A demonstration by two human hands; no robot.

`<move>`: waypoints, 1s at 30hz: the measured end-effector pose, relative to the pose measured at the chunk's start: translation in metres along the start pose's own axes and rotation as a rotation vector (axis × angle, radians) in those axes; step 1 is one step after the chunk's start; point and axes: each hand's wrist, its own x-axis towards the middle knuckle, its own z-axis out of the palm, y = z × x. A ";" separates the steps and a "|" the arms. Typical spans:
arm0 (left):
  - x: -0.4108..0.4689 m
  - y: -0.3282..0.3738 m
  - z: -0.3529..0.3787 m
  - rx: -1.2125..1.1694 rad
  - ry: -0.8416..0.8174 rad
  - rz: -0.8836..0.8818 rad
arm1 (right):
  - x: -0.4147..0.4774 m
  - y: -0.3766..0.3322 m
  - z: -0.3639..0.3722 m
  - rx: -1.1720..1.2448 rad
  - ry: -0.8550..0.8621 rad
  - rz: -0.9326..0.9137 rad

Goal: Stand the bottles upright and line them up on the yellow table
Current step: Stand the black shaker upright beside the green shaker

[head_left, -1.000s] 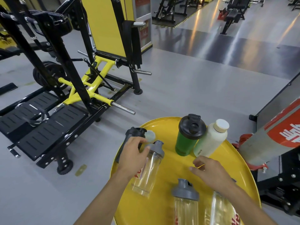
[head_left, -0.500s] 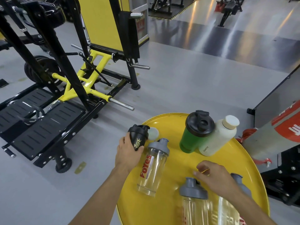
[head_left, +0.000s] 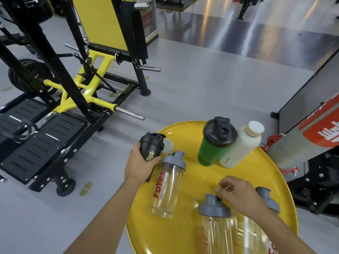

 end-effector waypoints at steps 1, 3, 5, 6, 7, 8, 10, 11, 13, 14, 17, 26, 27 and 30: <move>0.000 0.004 0.000 -0.019 0.008 0.023 | 0.000 0.000 0.001 0.002 0.000 0.002; 0.002 0.015 0.000 -0.054 0.032 0.078 | 0.000 -0.002 0.001 0.000 -0.004 0.008; 0.003 0.028 0.000 -0.078 0.060 0.132 | -0.001 -0.003 0.001 0.000 -0.008 0.008; 0.004 0.034 0.001 -0.091 0.072 0.152 | -0.001 -0.004 0.000 0.002 -0.007 0.008; 0.005 0.040 0.002 -0.109 0.080 0.168 | -0.002 -0.004 0.000 0.005 -0.002 0.006; 0.007 0.045 0.002 -0.130 0.082 0.183 | -0.002 -0.005 0.000 0.008 0.005 0.005; 0.010 0.057 0.004 -0.160 0.073 0.220 | -0.004 -0.005 -0.002 0.021 0.019 0.008; 0.012 0.062 0.006 -0.166 0.068 0.242 | -0.005 -0.004 -0.002 0.027 0.023 0.010; 0.016 0.072 0.010 -0.169 0.053 0.281 | -0.006 -0.002 -0.003 0.034 0.022 0.020; 0.018 0.077 0.012 -0.175 0.046 0.295 | -0.007 -0.001 -0.004 0.035 0.017 0.025; 0.025 0.092 0.020 -0.194 0.040 0.326 | -0.008 0.000 -0.002 0.038 0.016 0.027; 0.036 0.107 0.057 -0.357 -0.042 0.333 | -0.013 0.001 0.001 0.059 0.039 0.023; 0.037 0.105 0.060 -0.386 -0.057 0.321 | -0.012 0.001 0.001 0.074 0.042 0.028; 0.040 0.096 0.070 -0.428 -0.078 0.303 | -0.010 0.002 0.001 0.123 0.046 0.034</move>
